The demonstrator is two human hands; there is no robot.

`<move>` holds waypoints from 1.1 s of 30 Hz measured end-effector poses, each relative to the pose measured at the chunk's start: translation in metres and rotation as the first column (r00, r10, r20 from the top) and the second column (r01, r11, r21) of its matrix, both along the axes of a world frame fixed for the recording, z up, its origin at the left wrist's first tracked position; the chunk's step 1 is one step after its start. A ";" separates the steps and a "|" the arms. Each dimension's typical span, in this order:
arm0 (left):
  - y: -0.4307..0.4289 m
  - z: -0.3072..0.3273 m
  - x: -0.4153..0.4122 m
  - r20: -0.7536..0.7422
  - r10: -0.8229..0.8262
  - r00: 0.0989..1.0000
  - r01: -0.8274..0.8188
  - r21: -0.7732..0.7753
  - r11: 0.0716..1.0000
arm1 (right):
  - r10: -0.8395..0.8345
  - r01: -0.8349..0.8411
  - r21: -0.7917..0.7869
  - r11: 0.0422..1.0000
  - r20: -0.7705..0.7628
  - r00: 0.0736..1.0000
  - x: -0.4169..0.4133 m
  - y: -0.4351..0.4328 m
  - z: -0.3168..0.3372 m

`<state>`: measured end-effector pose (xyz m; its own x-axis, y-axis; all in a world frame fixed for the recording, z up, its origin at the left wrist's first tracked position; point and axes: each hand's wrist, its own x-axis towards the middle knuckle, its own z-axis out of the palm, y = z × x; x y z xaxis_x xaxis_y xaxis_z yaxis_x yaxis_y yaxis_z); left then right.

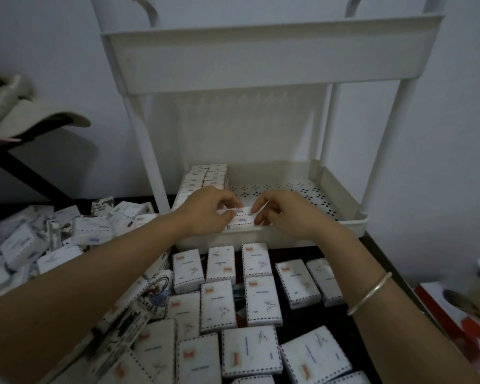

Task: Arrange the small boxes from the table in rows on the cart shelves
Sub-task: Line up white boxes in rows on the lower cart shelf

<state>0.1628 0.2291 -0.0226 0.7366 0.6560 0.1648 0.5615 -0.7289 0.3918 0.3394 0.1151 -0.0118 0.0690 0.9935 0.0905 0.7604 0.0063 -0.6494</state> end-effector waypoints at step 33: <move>-0.119 -0.007 -0.013 -0.322 -0.189 0.928 0.194 -0.017 0.981 | 0.258 0.044 -0.488 0.872 0.533 0.806 -0.019 -0.061 0.026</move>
<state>0.1497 0.1102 -0.0293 0.8629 0.4968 -0.0926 0.5049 -0.8392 0.2022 0.3207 0.0542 0.0142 0.0457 0.9214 -0.3860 0.9965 -0.0689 -0.0465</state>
